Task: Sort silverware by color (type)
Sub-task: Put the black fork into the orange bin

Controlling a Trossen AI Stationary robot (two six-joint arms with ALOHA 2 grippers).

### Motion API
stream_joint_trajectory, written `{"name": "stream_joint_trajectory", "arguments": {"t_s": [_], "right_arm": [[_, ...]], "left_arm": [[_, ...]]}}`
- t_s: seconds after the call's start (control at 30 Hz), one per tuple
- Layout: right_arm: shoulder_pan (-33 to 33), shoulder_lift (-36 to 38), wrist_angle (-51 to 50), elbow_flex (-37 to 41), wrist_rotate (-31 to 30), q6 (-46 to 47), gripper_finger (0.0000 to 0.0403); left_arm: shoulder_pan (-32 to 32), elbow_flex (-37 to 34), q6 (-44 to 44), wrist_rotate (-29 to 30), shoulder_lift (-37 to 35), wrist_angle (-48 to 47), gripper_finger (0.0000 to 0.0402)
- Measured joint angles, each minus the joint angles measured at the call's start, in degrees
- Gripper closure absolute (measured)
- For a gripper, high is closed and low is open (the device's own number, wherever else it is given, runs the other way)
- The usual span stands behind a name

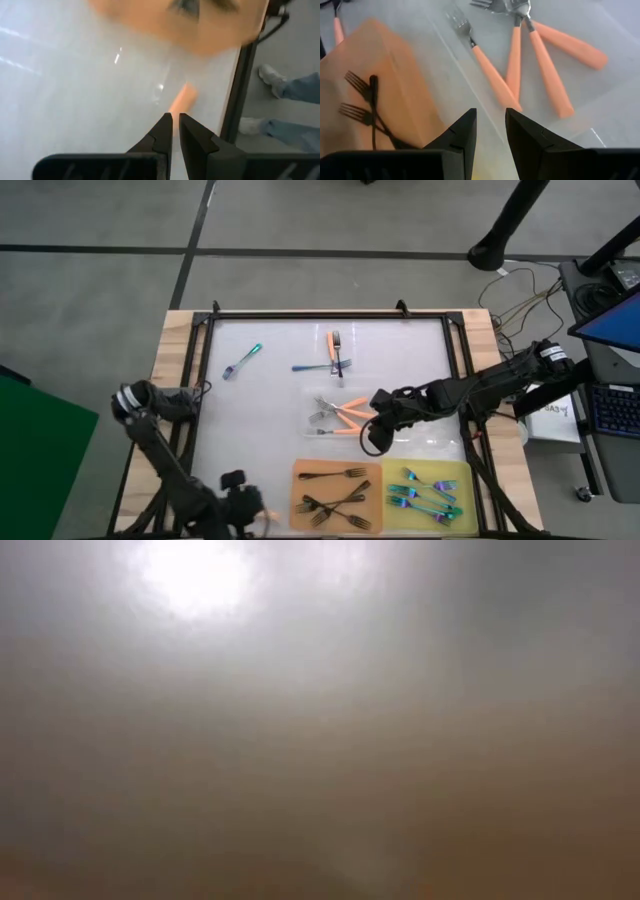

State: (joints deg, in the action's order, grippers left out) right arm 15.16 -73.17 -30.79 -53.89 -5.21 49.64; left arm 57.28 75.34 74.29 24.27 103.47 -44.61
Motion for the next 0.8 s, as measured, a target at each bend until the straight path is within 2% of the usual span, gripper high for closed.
{"name": "stream_joint_trajectory", "arguments": {"t_s": [0.2,0.37,0.6,0.8], "right_arm": [[-0.38,0.00,-0.09,0.00,-1.62,2.91,0.0310],[-0.45,0.00,-0.09,0.00,-2.38,4.86,0.0310],[-0.95,0.00,-0.13,0.00,-2.36,4.53,0.0310],[-0.97,0.00,-0.19,0.00,-2.30,3.75,0.0310]], "left_arm": [[7.00,-6.24,16.94,0.07,-3.77,0.49,0.0386],[10.69,-8.39,30.98,-1.93,-4.29,1.32,0.0386],[12.85,-8.87,39.70,-9.90,-2.94,2.54,0.0365],[12.80,-7.95,40.50,-10.45,-2.62,1.83,0.0325]]}}
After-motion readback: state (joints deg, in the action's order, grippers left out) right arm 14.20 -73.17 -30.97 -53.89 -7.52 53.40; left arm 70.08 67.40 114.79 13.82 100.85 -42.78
